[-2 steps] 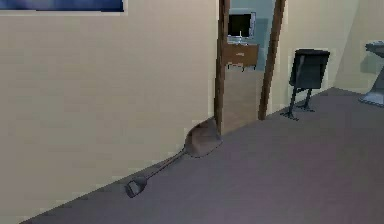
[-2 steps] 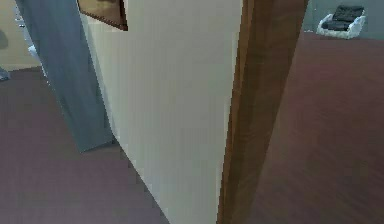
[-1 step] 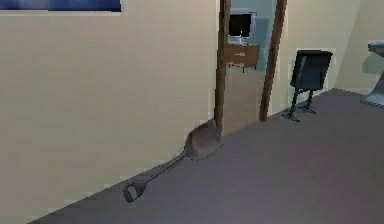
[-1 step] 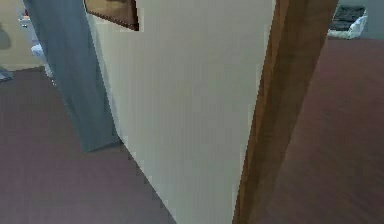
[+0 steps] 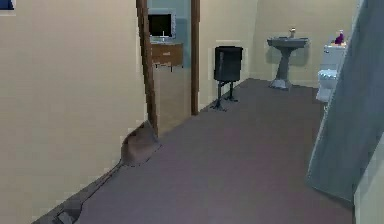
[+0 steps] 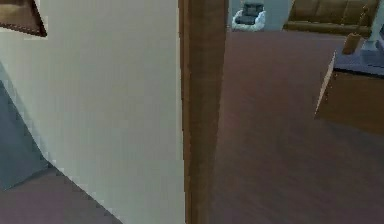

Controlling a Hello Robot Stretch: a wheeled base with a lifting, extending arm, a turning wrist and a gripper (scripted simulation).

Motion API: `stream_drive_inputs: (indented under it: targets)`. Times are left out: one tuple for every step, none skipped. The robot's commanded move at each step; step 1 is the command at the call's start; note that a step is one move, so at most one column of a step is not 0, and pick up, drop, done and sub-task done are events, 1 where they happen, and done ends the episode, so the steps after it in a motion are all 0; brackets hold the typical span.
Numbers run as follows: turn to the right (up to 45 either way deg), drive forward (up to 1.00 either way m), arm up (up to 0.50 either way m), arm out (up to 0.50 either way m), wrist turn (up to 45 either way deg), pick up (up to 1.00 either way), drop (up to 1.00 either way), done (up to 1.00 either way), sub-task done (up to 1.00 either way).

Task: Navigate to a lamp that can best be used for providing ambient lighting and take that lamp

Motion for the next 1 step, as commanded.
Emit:
stream_drive_inputs:
  targets:
    - [0.0, 1.0, 0.0, 0.0, 0.0, 0.0, 0.0, 0.0, 0.0]
